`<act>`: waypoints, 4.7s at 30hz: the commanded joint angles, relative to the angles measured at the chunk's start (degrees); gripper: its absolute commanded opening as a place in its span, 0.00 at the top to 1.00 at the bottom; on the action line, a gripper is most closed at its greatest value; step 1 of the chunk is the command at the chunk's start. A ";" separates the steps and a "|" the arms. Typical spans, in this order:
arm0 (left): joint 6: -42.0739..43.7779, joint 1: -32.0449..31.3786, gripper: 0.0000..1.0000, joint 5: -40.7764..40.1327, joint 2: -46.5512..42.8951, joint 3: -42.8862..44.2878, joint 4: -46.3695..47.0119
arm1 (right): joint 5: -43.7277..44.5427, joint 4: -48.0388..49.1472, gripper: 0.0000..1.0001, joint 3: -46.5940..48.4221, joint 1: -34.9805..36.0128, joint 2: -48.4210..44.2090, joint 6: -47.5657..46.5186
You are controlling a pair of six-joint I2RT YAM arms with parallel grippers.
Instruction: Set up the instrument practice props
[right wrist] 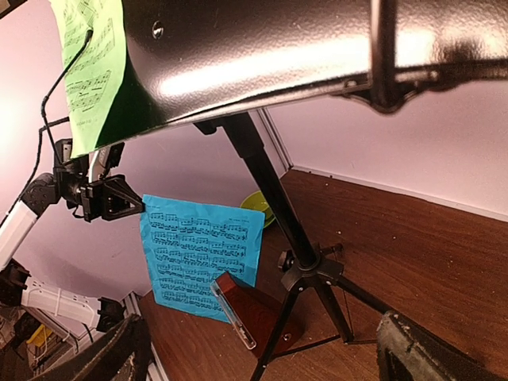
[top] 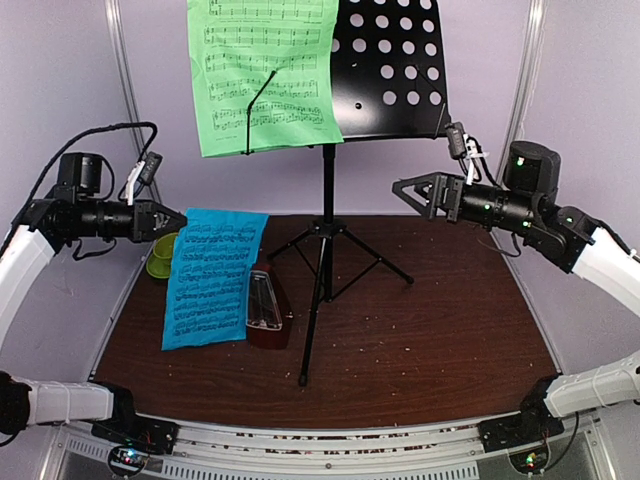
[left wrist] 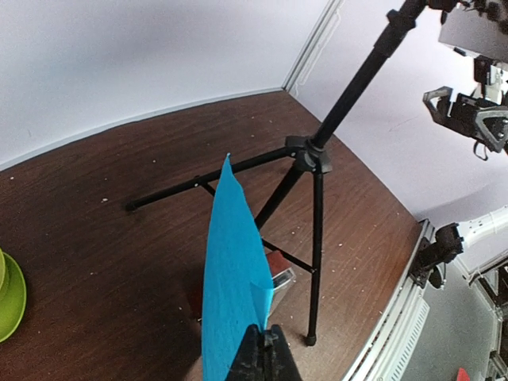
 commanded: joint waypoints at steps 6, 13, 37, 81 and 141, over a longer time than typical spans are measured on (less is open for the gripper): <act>-0.81 -4.10 1.00 9.69 -0.69 14.54 -9.81 | -4.99 2.99 0.00 1.69 2.43 3.19 -1.79; -5.48 -10.67 1.00 11.28 1.09 30.02 -15.07 | -10.90 7.76 0.00 2.41 6.08 5.44 -2.78; -33.01 -14.85 1.00 18.67 -0.21 37.69 17.99 | -12.31 20.82 0.03 17.88 21.45 20.72 0.11; -50.82 -14.78 1.00 28.19 4.93 34.87 44.59 | -23.54 45.34 0.18 26.20 18.53 36.72 21.74; 6.04 -19.26 0.02 -2.45 12.53 39.23 -16.44 | 0.07 -51.29 1.00 28.69 18.17 13.05 -25.77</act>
